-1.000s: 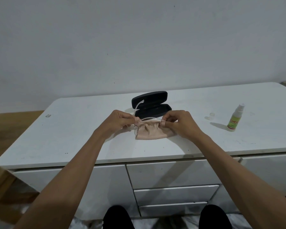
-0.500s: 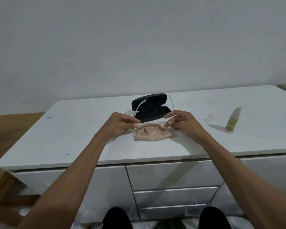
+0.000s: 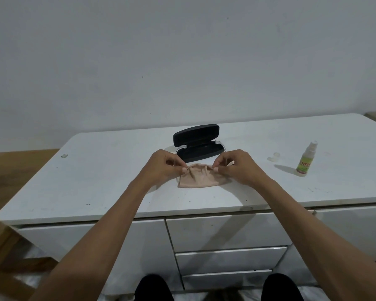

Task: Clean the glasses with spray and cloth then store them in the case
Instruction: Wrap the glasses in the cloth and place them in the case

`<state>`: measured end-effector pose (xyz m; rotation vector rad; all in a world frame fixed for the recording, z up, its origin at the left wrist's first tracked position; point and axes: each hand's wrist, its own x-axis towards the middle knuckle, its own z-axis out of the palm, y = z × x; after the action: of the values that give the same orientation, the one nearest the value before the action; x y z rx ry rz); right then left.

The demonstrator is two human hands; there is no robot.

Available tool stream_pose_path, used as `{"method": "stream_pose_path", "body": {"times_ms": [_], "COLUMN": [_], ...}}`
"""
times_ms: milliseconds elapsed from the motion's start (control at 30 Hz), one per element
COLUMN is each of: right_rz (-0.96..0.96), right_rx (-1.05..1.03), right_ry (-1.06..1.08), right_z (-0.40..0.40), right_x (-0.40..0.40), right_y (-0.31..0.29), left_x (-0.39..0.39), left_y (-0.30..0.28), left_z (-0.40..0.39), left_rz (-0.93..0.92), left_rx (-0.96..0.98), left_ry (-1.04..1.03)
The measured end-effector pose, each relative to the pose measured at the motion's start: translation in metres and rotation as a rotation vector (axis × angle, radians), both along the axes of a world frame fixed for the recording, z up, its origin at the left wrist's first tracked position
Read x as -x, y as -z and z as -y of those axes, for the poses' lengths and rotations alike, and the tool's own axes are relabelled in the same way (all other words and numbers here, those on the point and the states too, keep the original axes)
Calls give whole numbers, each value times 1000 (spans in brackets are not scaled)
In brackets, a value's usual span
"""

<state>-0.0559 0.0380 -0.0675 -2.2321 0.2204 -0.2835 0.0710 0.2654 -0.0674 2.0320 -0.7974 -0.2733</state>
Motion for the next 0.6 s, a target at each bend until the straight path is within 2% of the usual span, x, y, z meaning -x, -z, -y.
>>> {"method": "stream_pose_path", "body": {"times_ms": [300,600], "right_rz": [23,-31], "right_rx": [-204,-206], "right_ry": [-71,-25], "right_z": [9,5], "right_x": [3,8], "right_y": [2,0], "left_x": [-1,5], "left_y": [2,-2], "left_z": [-2,-7], "left_rz": [16,-119], "left_rx": [-11,133], "left_ry": [7,62]}}
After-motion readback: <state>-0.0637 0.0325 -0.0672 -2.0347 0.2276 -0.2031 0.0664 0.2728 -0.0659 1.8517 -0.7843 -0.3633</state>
